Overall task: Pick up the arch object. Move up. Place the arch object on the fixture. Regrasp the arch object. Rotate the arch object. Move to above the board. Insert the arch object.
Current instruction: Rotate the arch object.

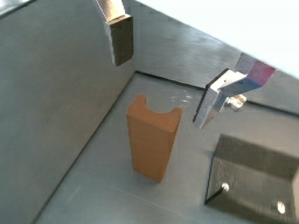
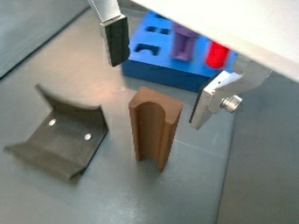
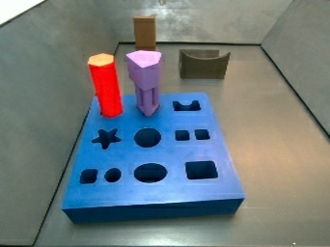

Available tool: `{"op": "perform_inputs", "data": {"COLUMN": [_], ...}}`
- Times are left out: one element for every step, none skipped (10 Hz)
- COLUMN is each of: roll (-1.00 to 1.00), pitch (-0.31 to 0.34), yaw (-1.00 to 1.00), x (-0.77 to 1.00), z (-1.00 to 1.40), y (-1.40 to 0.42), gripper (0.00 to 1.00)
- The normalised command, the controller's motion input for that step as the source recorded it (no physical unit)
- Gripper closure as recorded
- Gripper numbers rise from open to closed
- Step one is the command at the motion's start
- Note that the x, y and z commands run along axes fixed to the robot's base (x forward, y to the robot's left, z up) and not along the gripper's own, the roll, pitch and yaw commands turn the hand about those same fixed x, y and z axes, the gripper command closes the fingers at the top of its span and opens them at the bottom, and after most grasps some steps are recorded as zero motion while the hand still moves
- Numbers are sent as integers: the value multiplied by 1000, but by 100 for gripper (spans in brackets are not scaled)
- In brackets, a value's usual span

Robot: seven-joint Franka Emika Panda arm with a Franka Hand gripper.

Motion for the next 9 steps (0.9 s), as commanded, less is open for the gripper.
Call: {"op": "perform_inputs", "data": {"roll": [-73,-86,-104,-103,-98,-92,-81,-70,-28], "pitch": [36,42,51,51,51,51,52,37,-4], "yaw": [1000,1000,893,733,437,283,148,99,69], "x": [22,22,22,23,23,23,0,15,39], "z": [-6,-5,-4,-3,-1,0,-1000,-1000,-1000], "y": [-4,-4,-4,-3,-2,0,0,2,10], "gripper": [0,0,0,0,0,0,0,0,0]}}
